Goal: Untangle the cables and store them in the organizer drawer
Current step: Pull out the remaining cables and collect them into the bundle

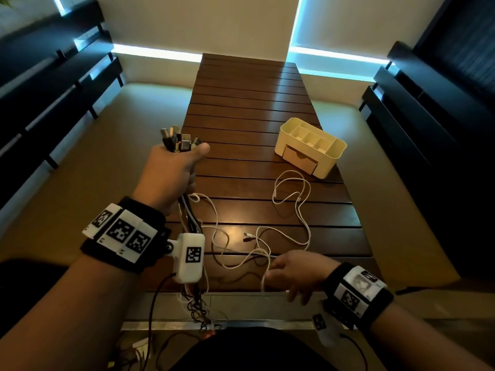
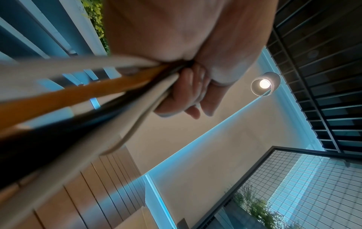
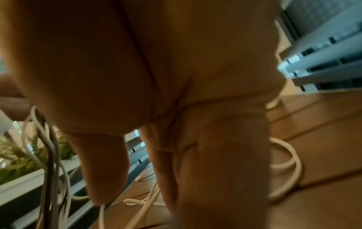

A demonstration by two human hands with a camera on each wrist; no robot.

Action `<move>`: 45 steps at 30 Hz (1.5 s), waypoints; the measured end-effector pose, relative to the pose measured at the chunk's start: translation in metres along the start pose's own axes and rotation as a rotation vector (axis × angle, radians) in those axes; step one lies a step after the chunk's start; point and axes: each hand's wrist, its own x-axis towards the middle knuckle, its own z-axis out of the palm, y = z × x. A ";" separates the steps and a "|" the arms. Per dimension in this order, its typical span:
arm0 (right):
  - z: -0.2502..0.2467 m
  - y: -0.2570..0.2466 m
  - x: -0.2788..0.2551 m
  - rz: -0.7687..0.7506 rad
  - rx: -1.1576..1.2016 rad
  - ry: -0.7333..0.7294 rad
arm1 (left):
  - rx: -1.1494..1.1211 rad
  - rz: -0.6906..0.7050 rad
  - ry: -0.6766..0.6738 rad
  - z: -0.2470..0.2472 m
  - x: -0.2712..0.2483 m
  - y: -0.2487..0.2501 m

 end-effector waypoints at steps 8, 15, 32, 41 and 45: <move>-0.011 -0.018 0.007 -0.330 -0.250 0.426 | -0.010 -0.011 -0.105 0.024 -0.016 -0.008; -0.003 -0.060 -0.002 -0.736 0.058 0.276 | -0.231 -0.106 -0.259 0.046 -0.040 -0.009; 0.035 -0.033 0.028 -0.289 -0.186 -0.185 | -0.377 -0.122 -0.199 0.023 -0.031 0.009; -0.007 -0.026 0.023 -0.525 0.025 0.266 | -0.301 -0.180 -0.166 0.027 -0.030 -0.019; -0.020 -0.012 0.044 -0.547 0.294 0.509 | -0.292 -0.194 -0.157 0.024 -0.029 -0.015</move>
